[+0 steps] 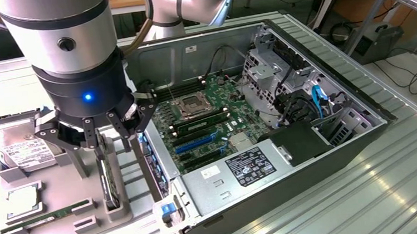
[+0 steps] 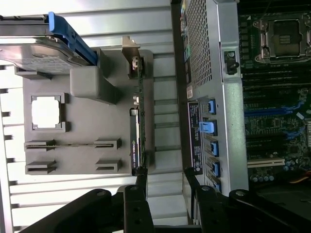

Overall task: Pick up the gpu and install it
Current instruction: 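Pick up the gpu and move the gpu toward the slot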

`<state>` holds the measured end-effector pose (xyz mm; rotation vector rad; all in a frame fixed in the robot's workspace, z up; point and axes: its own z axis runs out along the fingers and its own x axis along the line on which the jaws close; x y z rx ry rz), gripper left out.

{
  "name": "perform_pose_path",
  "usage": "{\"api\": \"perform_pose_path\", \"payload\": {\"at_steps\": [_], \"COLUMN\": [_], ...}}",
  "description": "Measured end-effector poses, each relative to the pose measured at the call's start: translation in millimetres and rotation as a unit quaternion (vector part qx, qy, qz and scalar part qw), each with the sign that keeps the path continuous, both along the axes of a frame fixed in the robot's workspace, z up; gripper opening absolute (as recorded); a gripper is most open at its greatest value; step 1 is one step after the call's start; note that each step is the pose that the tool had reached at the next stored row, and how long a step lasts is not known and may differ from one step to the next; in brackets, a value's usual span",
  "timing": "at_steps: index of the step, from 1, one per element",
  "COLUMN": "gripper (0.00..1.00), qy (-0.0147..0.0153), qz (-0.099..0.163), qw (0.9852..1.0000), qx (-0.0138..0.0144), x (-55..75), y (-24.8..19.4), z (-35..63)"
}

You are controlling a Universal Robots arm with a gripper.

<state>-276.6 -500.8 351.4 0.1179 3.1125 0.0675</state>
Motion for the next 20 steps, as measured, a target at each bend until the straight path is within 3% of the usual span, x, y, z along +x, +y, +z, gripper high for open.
{"api": "perform_pose_path", "payload": {"at_steps": [20], "gripper": [0.42], "qy": [0.0000], "qz": [0.000], "qw": [1.0000], "qx": [0.0000], "x": [-0.1], "y": [0.0], "z": [-5.6]}}
